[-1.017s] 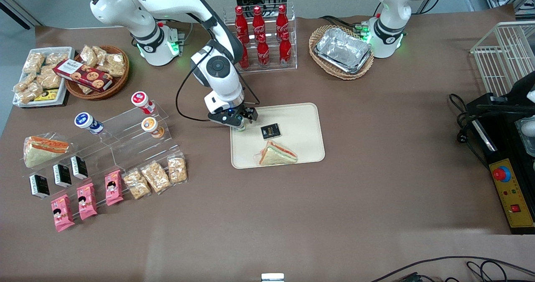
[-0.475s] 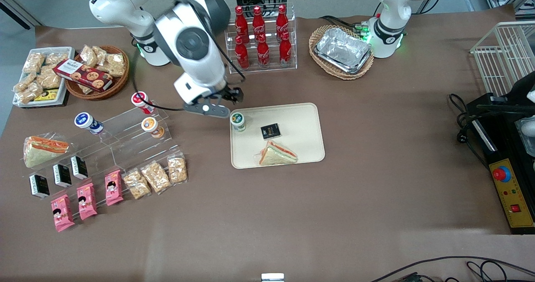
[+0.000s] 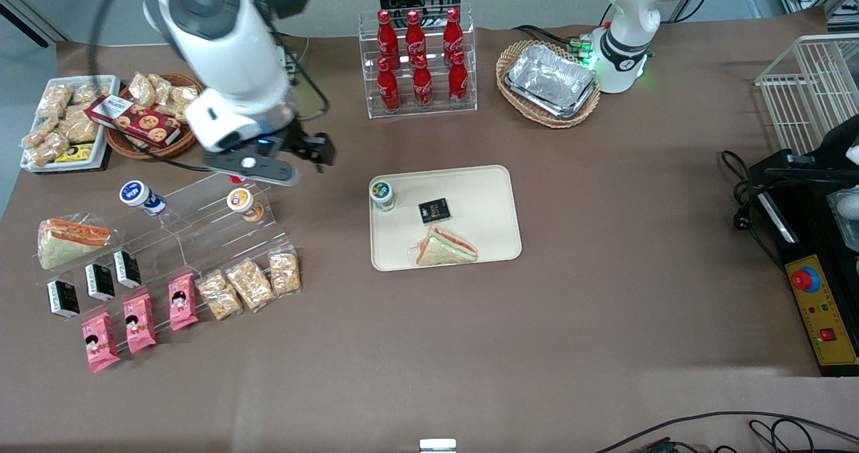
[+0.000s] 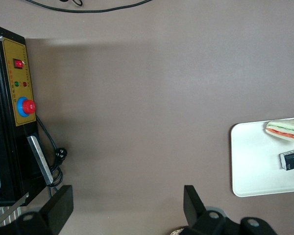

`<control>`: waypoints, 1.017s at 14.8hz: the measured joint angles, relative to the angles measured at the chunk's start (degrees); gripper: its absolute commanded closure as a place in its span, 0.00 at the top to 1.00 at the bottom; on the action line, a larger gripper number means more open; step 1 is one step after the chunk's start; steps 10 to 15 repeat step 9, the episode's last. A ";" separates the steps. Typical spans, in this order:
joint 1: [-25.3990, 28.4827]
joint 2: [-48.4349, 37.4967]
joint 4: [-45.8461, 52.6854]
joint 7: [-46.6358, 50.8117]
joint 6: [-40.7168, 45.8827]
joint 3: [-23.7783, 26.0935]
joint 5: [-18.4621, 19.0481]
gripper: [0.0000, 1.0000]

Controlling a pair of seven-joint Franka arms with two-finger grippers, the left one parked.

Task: Place green gum on tray
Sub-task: 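Open the right gripper and withdraw it up away from the tray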

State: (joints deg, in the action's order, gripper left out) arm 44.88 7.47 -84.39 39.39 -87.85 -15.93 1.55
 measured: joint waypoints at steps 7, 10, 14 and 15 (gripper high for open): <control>-30.60 -4.42 0.96 -30.56 1.97 12.35 0.95 1.00; -35.56 -4.04 0.84 -38.66 0.05 13.93 0.89 1.00; -35.56 -4.04 0.84 -38.66 0.05 13.93 0.89 1.00; -35.56 -4.04 0.84 -38.66 0.05 13.93 0.89 1.00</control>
